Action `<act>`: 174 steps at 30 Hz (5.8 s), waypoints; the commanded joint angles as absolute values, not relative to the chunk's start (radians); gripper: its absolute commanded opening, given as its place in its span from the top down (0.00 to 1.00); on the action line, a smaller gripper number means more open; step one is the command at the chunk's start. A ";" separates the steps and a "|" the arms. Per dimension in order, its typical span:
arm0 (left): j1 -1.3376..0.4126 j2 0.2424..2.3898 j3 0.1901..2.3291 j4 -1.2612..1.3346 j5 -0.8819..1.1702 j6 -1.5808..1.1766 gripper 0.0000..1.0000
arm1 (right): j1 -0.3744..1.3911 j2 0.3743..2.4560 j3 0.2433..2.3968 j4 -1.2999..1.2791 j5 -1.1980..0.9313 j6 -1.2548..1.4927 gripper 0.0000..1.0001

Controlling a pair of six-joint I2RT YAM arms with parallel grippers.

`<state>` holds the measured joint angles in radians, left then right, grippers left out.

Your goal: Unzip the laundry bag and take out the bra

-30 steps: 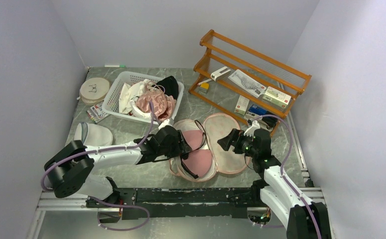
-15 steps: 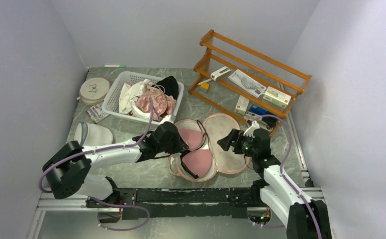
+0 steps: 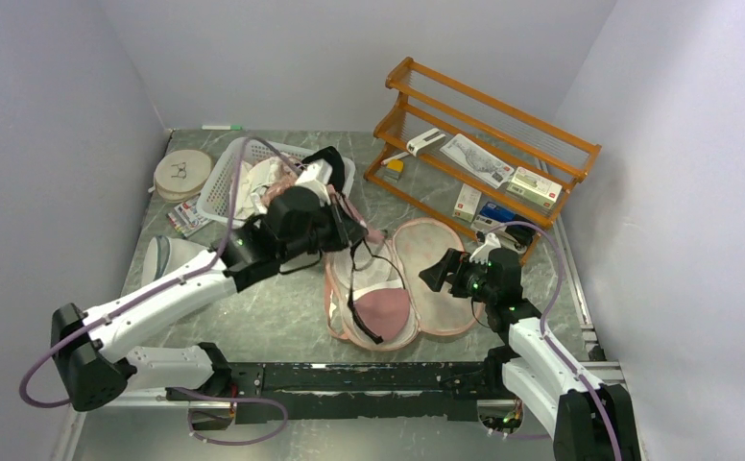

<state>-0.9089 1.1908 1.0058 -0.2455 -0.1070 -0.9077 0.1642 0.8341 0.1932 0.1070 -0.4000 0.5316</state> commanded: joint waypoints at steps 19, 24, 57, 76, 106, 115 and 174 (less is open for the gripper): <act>-0.780 1.355 1.878 -0.448 -0.465 -0.318 0.93 | 0.175 0.829 0.196 0.127 -0.393 0.523 0.08; -0.644 1.338 1.633 -0.397 -0.310 -0.463 0.93 | 0.176 0.829 0.195 0.129 -0.396 0.522 0.08; -0.035 1.451 1.437 -0.179 0.470 -0.683 0.93 | 0.188 0.859 0.204 0.130 -0.387 0.520 0.08; -0.026 1.647 1.173 -0.306 0.471 -0.581 0.93 | 0.195 0.871 0.209 0.132 -0.386 0.518 0.08; -0.230 1.084 0.847 -0.441 0.421 -0.543 0.00 | 0.211 0.899 0.220 0.131 -0.370 0.515 0.07; -0.533 0.995 0.780 -0.391 0.278 -0.624 0.00 | 0.217 0.886 0.225 0.112 -0.342 0.520 0.08; -0.480 0.993 1.016 -0.079 0.077 -0.342 0.01 | -0.054 0.969 0.229 0.127 -0.279 0.659 0.96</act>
